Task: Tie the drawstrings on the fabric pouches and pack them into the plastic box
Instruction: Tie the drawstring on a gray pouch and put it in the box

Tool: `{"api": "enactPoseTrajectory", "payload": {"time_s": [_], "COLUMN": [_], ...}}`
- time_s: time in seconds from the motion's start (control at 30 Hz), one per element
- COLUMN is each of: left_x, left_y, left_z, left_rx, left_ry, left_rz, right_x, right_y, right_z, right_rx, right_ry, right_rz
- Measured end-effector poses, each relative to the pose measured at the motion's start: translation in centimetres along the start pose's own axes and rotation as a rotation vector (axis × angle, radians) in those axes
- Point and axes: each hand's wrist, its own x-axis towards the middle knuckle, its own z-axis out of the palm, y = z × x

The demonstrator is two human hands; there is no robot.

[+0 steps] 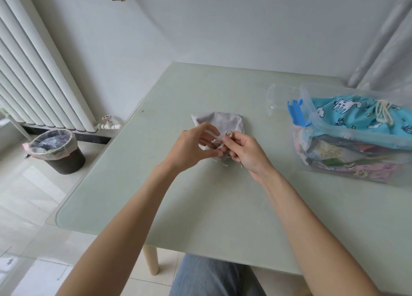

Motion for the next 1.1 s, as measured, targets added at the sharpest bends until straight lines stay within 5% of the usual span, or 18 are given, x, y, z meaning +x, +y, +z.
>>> {"api": "enactPoseTrajectory", "payload": {"time_s": [0.4,0.67,0.87,1.1], "left_x": [1.0,1.4,1.3,0.5], "left_y": [0.2,0.1,0.3,0.0], "left_z": [-0.2,-0.7,-0.5,-1.2], "left_rx": [-0.149,-0.097,-0.123,-0.353], "left_ry": [-0.023,-0.091,-0.048,-0.157], "left_rz": [-0.075,-0.075,-0.069,-0.128], "right_x": [-0.4,0.1,0.2,0.2], "right_y": [-0.6,0.0,0.5,0.9], "right_z": [-2.3,-1.7,-0.5,-0.3], "right_rx": [-0.047,-0.391,-0.865,-0.821], "right_ry": [-0.123,0.137,0.355,0.464], "right_rz": [-0.08,-0.404,-0.786,-0.882]}}
